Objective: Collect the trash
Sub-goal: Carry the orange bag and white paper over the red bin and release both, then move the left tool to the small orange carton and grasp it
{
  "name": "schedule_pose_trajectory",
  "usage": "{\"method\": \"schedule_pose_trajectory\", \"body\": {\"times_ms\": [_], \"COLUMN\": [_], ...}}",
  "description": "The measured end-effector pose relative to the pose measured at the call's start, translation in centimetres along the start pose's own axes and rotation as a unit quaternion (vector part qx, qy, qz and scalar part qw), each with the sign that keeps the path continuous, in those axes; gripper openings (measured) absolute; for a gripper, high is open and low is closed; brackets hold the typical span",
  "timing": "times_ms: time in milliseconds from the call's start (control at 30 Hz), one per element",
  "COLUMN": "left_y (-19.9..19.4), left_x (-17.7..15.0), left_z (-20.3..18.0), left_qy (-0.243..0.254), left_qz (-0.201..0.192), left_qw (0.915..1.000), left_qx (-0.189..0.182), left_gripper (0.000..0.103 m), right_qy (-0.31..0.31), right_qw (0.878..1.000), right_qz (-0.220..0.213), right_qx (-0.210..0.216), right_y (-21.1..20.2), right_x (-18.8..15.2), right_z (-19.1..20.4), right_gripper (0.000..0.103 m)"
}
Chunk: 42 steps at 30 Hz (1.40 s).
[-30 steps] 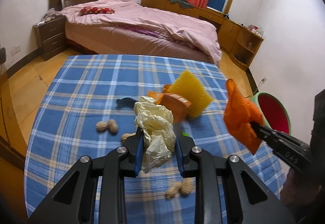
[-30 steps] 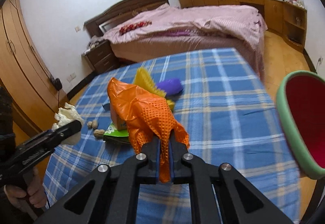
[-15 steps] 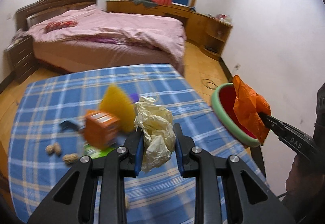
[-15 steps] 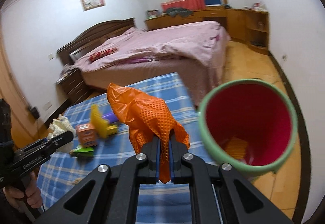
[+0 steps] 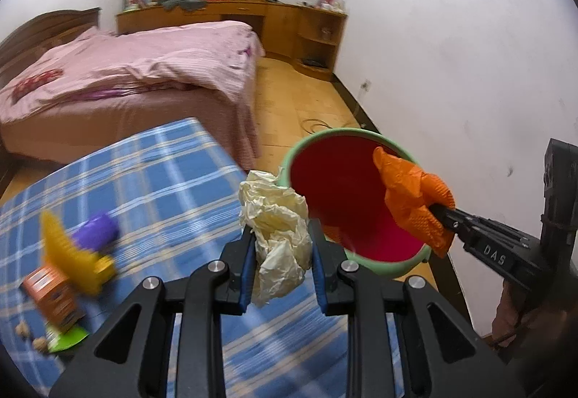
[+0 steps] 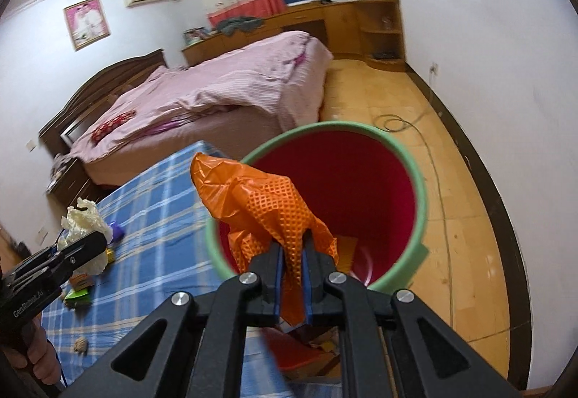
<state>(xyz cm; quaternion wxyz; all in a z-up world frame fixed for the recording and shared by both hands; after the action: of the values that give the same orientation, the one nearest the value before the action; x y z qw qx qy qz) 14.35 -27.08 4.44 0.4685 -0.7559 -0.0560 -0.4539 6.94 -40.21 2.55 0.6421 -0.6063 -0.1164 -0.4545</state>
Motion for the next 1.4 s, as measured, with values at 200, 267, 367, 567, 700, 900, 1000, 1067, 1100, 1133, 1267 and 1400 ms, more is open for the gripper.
{"method": "schedule_pose_trajectory", "body": {"times_ms": [200, 267, 367, 567, 700, 900, 1000, 1067, 1100, 1133, 1267, 1400], "left_y": [4.4, 5.6, 6.7, 7.4, 7.1, 6.0, 4.7, 4.0, 3.5, 3.2, 1.5, 0.1], "left_x": [0.9, 1.1, 1.1, 1.0, 0.9, 1.0, 0.7, 0.5, 0.4, 0.3, -0.1, -0.4], "left_z": [-3.3, -4.1, -5.0, -5.8, -5.8, -4.5, -3.6, -2.9, -2.4, -2.1, -0.2, 1.6], "left_qy": [0.024, 0.029, 0.035, 0.051, 0.047, 0.028, 0.015, 0.006, 0.001, -0.002, -0.019, -0.033], "left_qz": [0.020, 0.027, 0.037, 0.034, 0.032, 0.028, 0.025, 0.023, 0.021, 0.019, 0.011, 0.004], "left_qw": [0.9992, 0.9986, 0.9976, 0.9975, 0.9977, 0.9986, 0.9991, 0.9994, 0.9995, 0.9996, 0.9997, 0.9994], "left_qx": [-0.025, -0.035, -0.046, -0.036, -0.036, -0.036, -0.031, -0.026, -0.023, -0.020, -0.004, 0.011], "left_gripper": [0.027, 0.027, 0.032, 0.055, 0.056, 0.056, 0.056, 0.056, 0.056, 0.056, 0.056, 0.056], "right_qy": [0.024, 0.030, 0.038, 0.053, 0.056, 0.055, 0.051, 0.048, 0.046, 0.044, 0.038, 0.033], "right_qw": [1.000, 0.999, 0.999, 0.999, 0.998, 0.999, 0.999, 0.999, 0.999, 0.999, 0.999, 0.999], "right_qz": [0.007, 0.009, 0.011, 0.008, 0.006, -0.002, -0.005, -0.008, -0.009, -0.010, -0.011, -0.009], "right_qx": [-0.013, -0.016, -0.017, -0.012, -0.010, -0.004, 0.004, 0.011, 0.014, 0.018, 0.029, 0.038], "right_y": [1.4, 1.7, 2.2, 2.4, 2.3, 1.7, 1.2, 0.8, 0.6, 0.3, -0.2, -0.5], "right_x": [0.0, -0.1, -0.1, -0.2, 0.0, 0.3, 0.3, 0.3, 0.2, 0.2, 0.0, -0.1], "right_z": [-2.8, -3.7, -4.7, -5.9, -6.0, -5.3, -4.5, -3.7, -3.4, -3.0, -1.6, -0.2], "right_gripper": [0.014, 0.015, 0.015, 0.038, 0.043, 0.048, 0.051, 0.053, 0.053, 0.054, 0.056, 0.058]}}
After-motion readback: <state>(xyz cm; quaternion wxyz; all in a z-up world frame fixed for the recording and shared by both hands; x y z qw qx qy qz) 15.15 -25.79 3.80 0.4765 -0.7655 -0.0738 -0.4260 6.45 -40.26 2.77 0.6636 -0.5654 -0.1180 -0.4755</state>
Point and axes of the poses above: each gripper's, at about its wrist camera, not at the fingertips, and y roughly the way its jaws point, z to its left, x to its top, the point moved 5 cm from there along y, roughly the way its jaws point
